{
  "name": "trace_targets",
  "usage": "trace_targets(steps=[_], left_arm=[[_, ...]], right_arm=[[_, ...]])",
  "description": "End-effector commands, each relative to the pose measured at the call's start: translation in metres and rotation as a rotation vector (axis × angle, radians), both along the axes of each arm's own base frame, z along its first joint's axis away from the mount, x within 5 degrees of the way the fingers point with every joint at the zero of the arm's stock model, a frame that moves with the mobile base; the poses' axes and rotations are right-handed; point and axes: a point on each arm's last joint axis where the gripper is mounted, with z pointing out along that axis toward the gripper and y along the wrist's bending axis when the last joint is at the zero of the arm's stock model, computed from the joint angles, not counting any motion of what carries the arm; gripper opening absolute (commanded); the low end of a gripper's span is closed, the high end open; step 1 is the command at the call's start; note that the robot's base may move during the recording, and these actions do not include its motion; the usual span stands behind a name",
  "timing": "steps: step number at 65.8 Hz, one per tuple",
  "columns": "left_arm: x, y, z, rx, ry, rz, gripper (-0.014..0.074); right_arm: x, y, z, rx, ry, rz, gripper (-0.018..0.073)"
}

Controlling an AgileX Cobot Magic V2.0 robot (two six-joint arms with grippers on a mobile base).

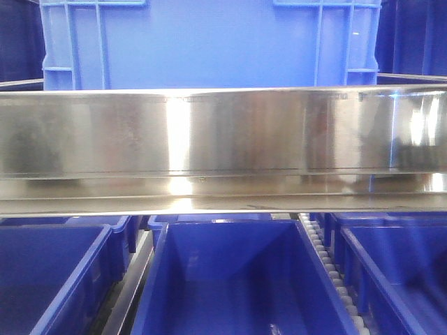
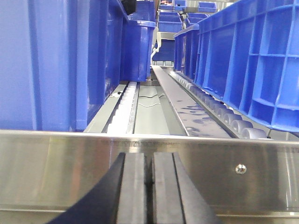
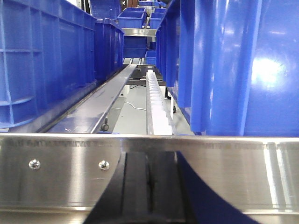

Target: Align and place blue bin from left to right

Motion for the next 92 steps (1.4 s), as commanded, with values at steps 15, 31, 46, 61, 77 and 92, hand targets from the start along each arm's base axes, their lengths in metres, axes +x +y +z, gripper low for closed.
trace_targets(steps=[15, 31, 46, 61, 77, 92], left_arm=[[0.0, 0.0, 0.002, -0.008, -0.02, -0.002, -0.0111], [0.0, 0.0, 0.002, -0.008, -0.02, -0.002, -0.0111], [0.0, 0.0, 0.002, -0.008, -0.02, -0.002, -0.0111], [0.0, 0.0, 0.002, -0.008, -0.02, -0.002, -0.0111], [0.0, 0.0, 0.004, 0.006, -0.046, -0.002, -0.0111], [-0.01, 0.0, 0.043, 0.006, -0.083, 0.004, -0.0111]], right_arm=[[0.0, 0.0, 0.003, -0.005, -0.029, -0.003, -0.008], [0.0, 0.0, 0.003, -0.005, -0.029, -0.003, -0.008], [0.0, 0.0, 0.003, -0.005, -0.029, -0.003, -0.008], [0.0, 0.0, 0.003, -0.005, -0.029, -0.003, -0.008], [-0.001, -0.001, 0.015, 0.019, -0.163, -0.005, -0.008], [-0.01, -0.002, 0.047, 0.015, -0.143, -0.004, -0.008]])
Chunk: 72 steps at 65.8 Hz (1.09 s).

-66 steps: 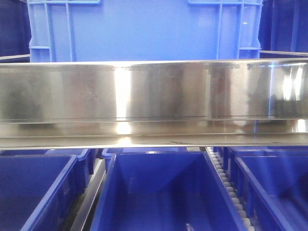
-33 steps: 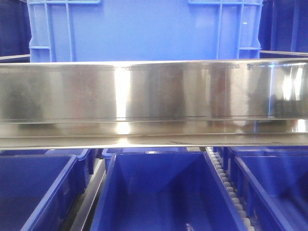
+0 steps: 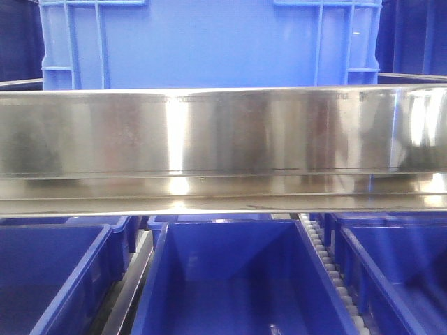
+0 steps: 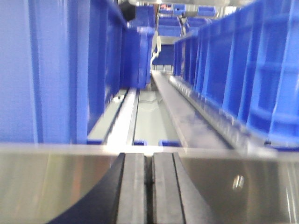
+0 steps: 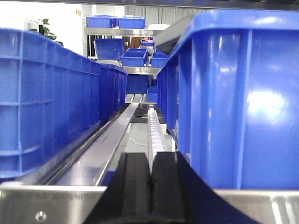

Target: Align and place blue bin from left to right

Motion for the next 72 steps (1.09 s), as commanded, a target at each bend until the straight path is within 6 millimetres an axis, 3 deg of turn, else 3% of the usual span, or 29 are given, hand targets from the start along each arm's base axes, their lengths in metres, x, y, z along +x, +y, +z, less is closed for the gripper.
trace_targets(steps=[1, 13, 20, 34, 51, 59, 72], left_arm=[[-0.007, 0.0, 0.024, -0.001, -0.04, 0.002, -0.0111], [-0.023, 0.001, 0.072, -0.003, -0.024, 0.011, -0.0111], [-0.022, 0.001, 0.099, -0.004, -0.011, 0.012, -0.0111], [0.01, 0.001, 0.155, -0.021, 0.043, 0.006, -0.0111], [0.049, -0.001, 0.224, -0.064, -0.002, -0.015, -0.0111], [0.064, -0.001, 0.232, -0.064, -0.012, -0.015, -0.0111], [0.089, 0.0, 0.232, -0.067, -0.019, -0.015, -0.0111]], right_arm=[[-0.007, -0.001, 0.024, -0.01, 0.003, -0.004, -0.008], [-0.021, -0.003, 0.066, 0.0, -0.011, 0.0, -0.008], [-0.019, -0.003, 0.086, -0.007, 0.026, 0.001, -0.008], [-0.002, 0.0, 0.134, -0.007, 0.072, 0.005, -0.008], [0.034, 0.007, 0.191, -0.013, 0.143, 0.011, -0.008], [0.047, 0.009, 0.207, -0.005, 0.101, 0.009, -0.008], [0.07, 0.013, 0.205, -0.011, 0.171, 0.01, -0.0078]])
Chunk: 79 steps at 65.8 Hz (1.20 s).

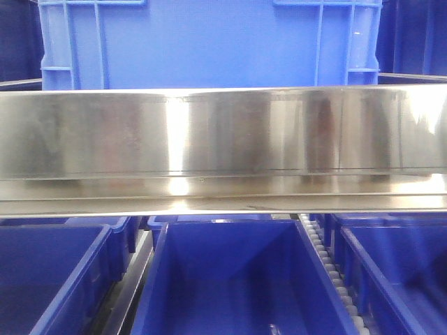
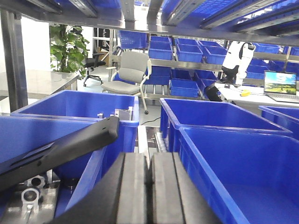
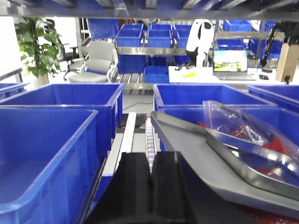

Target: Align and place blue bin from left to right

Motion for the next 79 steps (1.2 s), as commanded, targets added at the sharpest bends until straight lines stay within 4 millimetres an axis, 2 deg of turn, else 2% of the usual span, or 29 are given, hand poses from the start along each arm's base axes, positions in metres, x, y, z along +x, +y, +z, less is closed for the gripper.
trace_targets(steps=[1, 11, 23, 36, 51, 65, 79], left_arm=[[0.011, 0.0, 0.003, -0.014, -0.004, -0.004, -0.0111], [0.048, -0.001, 0.009, -0.015, 0.149, -0.008, -0.0111], [0.105, -0.007, 0.013, -0.012, 0.283, -0.035, -0.0111], [0.158, -0.035, 0.017, 0.047, 0.39, -0.115, -0.0111], [0.212, -0.056, 0.018, 0.041, 0.535, -0.145, -0.0111], [0.246, -0.062, 0.017, -0.012, 0.63, -0.122, -0.0111], [0.261, -0.072, 0.012, -0.013, 0.676, -0.078, -0.0111]], right_arm=[[0.011, 0.002, 0.003, -0.005, 0.031, -0.001, -0.0077], [0.043, 0.008, 0.009, -0.032, 0.18, 0.002, -0.0077], [0.1, 0.023, 0.013, -0.065, 0.338, 0.031, -0.0077], [0.157, 0.064, 0.016, -0.09, 0.427, 0.128, -0.0077], [0.201, 0.103, 0.02, -0.087, 0.542, 0.186, -0.0077], [0.235, 0.131, 0.021, -0.079, 0.617, 0.184, -0.0077], [0.257, 0.154, 0.013, -0.134, 0.661, 0.137, -0.0077]])
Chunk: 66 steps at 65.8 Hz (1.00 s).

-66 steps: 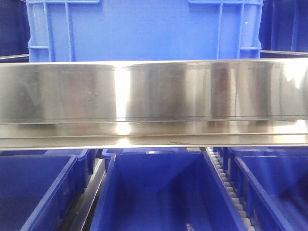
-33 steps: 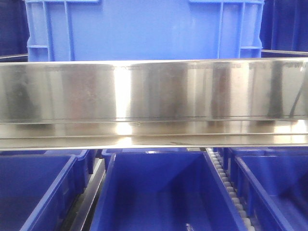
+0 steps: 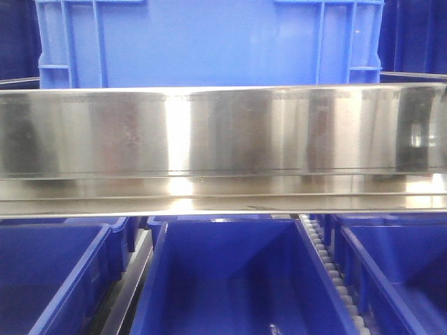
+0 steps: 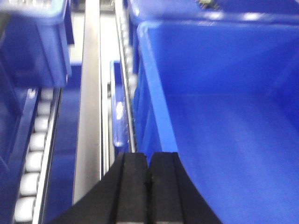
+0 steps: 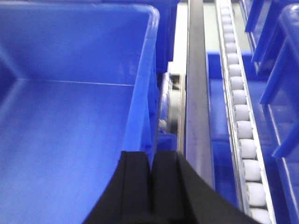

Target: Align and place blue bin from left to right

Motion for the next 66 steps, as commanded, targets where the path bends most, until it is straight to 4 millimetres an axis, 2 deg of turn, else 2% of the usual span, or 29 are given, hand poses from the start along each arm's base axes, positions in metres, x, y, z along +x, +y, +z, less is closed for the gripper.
trace_targets(steps=[1, 12, 31, 35, 43, 45, 56, 66], left_arm=[[0.001, -0.006, 0.002, 0.006, -0.001, 0.013, -0.0111], [0.002, -0.015, -0.002, 0.02, 0.006, -0.005, -0.0111], [0.002, -0.015, -0.001, 0.018, -0.002, -0.006, -0.0111], [0.002, -0.015, -0.001, 0.018, -0.002, -0.006, -0.0111], [0.002, -0.015, -0.001, 0.019, 0.001, -0.005, -0.0111], [0.002, -0.015, -0.001, 0.019, 0.001, -0.005, -0.0111], [0.002, -0.016, -0.001, 0.016, 0.002, -0.007, -0.0111], [0.002, -0.016, -0.002, 0.017, 0.011, -0.006, -0.0111]], right_arm=[[0.006, 0.006, 0.0, -0.035, 0.0, -0.017, -0.0077], [0.013, 0.012, -0.004, -0.037, 0.006, -0.012, -0.0077], [0.014, 0.013, -0.005, -0.039, 0.009, -0.01, -0.0062], [0.014, 0.013, -0.005, -0.039, 0.009, -0.01, 0.0008], [0.015, 0.014, -0.006, -0.04, 0.013, -0.01, 0.0296], [0.016, 0.014, -0.008, -0.04, 0.016, -0.012, 0.0335], [0.024, 0.019, -0.02, -0.052, 0.039, -0.01, 0.0285], [0.032, 0.023, -0.034, -0.06, 0.068, -0.015, 0.0291]])
